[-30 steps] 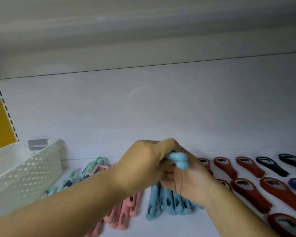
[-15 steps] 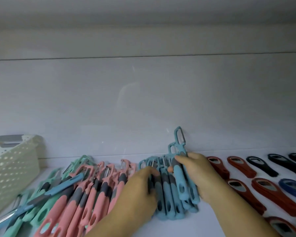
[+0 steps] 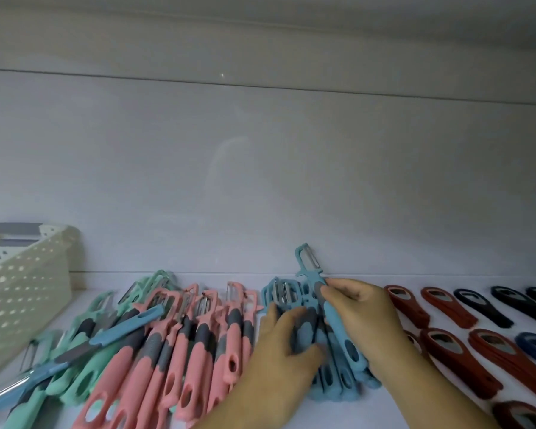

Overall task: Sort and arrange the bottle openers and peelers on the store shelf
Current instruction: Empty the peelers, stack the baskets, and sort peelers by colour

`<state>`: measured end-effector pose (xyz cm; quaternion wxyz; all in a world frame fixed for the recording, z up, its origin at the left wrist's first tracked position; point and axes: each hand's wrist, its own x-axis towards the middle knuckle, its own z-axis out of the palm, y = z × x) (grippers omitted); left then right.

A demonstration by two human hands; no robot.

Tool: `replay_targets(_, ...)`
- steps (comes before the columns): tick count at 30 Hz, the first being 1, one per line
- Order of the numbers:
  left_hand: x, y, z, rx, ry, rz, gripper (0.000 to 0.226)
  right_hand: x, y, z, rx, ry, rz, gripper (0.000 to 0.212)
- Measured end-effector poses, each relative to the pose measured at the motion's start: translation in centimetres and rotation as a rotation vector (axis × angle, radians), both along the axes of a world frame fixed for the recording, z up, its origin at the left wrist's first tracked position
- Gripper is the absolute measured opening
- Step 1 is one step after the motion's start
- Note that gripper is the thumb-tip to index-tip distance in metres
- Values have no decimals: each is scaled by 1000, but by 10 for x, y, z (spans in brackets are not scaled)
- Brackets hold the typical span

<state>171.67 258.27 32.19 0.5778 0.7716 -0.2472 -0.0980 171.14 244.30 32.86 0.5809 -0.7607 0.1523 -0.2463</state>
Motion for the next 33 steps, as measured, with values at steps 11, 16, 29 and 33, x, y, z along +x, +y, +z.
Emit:
replay_targets(11,15,0,-11,-103,175,85,41,4,-10,-11,-374,156,-84,8)
replay_targets(16,16,-3,-9,-121,221,205,16,3,-5,-16,-432,158,-64,16)
replay_targets(29,6,10,4,31,-113,157,29,6,-9,-23,-452,136,-77,9)
replay_targets(33,13,37,36,141,-285,225,22,5,-6,-19,-477,150,-61,8)
